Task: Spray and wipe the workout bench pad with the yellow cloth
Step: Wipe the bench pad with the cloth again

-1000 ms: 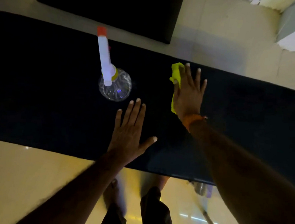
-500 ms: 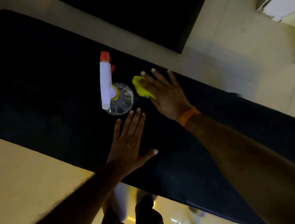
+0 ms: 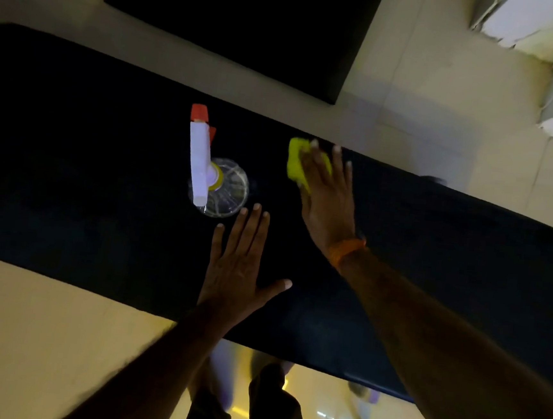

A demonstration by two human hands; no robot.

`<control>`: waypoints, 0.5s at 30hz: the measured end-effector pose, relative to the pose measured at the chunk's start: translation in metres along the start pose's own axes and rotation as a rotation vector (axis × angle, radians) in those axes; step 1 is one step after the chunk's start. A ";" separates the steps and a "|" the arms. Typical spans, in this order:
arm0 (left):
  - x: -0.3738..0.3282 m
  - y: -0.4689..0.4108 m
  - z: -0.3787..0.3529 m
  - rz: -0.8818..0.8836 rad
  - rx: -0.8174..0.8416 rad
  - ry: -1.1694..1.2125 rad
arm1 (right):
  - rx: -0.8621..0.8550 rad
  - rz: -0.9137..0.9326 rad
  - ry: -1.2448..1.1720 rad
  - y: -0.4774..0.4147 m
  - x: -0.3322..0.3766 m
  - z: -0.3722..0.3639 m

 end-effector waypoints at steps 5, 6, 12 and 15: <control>0.002 0.002 0.000 -0.021 0.019 -0.013 | 0.051 0.201 0.133 0.062 -0.027 0.006; 0.003 0.003 0.000 -0.029 0.026 -0.013 | 0.007 0.023 0.103 0.069 -0.045 0.014; 0.014 0.023 0.001 -0.086 -0.024 -0.060 | 0.042 0.014 -0.011 0.170 0.017 -0.027; 0.026 0.038 0.001 -0.138 -0.056 -0.088 | 0.046 0.109 0.120 0.183 0.007 -0.025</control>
Point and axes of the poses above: each hand's wrist, its own y-axis away from the middle knuckle, its own z-axis out of the back of the hand, x = y × z, the point moved 8 cm from there along -y, towards the middle knuckle, and after that the axes turned 2 degrees about x, right-handed, at the moved point
